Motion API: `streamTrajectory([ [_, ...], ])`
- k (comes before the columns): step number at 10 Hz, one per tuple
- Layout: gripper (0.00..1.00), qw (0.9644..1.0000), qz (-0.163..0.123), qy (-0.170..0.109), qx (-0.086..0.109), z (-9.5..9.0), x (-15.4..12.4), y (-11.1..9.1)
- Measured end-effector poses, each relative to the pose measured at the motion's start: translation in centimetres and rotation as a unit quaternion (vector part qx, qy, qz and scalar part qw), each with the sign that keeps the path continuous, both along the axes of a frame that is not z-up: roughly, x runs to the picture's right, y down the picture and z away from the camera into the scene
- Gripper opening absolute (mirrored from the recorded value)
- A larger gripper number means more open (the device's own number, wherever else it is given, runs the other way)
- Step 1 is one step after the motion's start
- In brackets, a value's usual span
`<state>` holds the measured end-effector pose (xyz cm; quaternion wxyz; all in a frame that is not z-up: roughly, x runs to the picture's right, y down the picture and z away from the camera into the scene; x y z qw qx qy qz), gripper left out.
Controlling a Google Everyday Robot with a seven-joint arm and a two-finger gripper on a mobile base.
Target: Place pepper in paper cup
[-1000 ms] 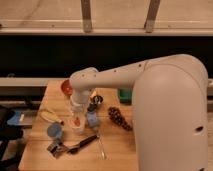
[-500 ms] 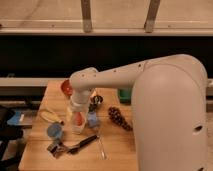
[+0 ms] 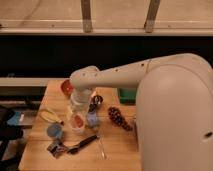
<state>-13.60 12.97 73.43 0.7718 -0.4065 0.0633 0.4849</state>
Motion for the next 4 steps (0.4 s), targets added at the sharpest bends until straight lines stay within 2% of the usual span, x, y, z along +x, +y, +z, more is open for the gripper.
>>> streamTrajectory([
  [1, 0.79, 0.9999, 0.002, -0.002, 0.015, -1.1, 0.2, -1.0],
  [3, 0.8, 0.9992, 0.006, -0.001, 0.04, -2.6, 0.6, -2.3],
  [4, 0.8, 0.999, 0.008, 0.0, 0.045, -2.7, 0.8, -2.5],
])
